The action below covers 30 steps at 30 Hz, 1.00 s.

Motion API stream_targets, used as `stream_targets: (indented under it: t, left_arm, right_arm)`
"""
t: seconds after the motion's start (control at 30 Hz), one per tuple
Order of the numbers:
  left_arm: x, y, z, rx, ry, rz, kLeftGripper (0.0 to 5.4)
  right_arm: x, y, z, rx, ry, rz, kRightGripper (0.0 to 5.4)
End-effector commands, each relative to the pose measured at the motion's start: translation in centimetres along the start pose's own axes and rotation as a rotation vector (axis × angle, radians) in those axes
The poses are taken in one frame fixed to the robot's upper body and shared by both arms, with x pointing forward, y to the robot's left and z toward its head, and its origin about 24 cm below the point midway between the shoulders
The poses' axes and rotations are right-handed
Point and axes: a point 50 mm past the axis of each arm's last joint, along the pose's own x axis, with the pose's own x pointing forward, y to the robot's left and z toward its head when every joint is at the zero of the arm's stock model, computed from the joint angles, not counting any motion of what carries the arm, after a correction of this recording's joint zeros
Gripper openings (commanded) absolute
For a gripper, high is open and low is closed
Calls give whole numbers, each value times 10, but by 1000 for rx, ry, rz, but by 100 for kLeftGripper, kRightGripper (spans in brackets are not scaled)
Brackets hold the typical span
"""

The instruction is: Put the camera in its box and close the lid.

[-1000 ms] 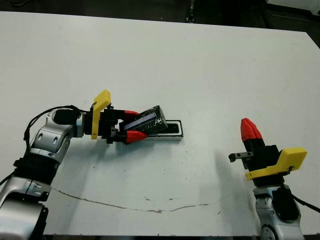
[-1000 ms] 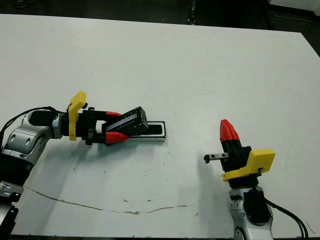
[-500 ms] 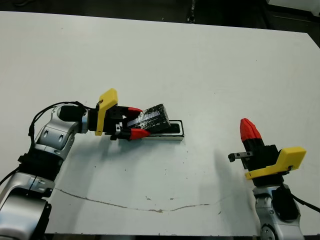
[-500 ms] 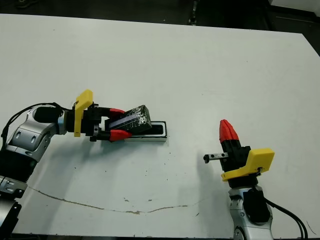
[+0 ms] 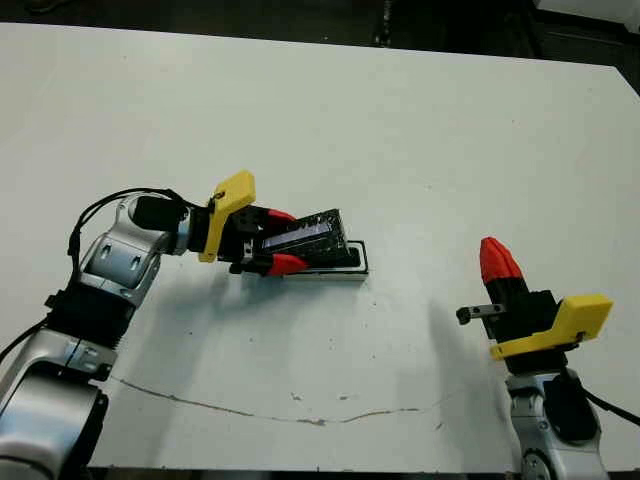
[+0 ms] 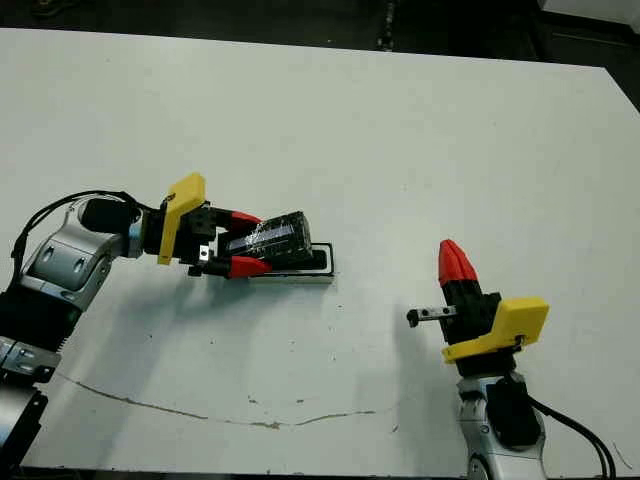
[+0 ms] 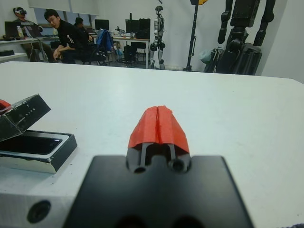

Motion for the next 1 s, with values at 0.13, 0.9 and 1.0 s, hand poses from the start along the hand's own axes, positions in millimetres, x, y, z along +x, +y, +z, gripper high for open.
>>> stream_targets:
  t: [0.13,0.9,1.0]
  left_arm:
    - [15,-7,-16,-99,19,-66,316]
    - [34,-16,-35,-67,90,-85,316]
    - [42,-18,-36,-48,103,-97,316]
  right_arm:
    - [-3,-3,-2,-11,21,-12,0]
    - [-3,-3,-3,-5,23,-7,0]
    - [-4,-3,-2,-22,24,-14,0]
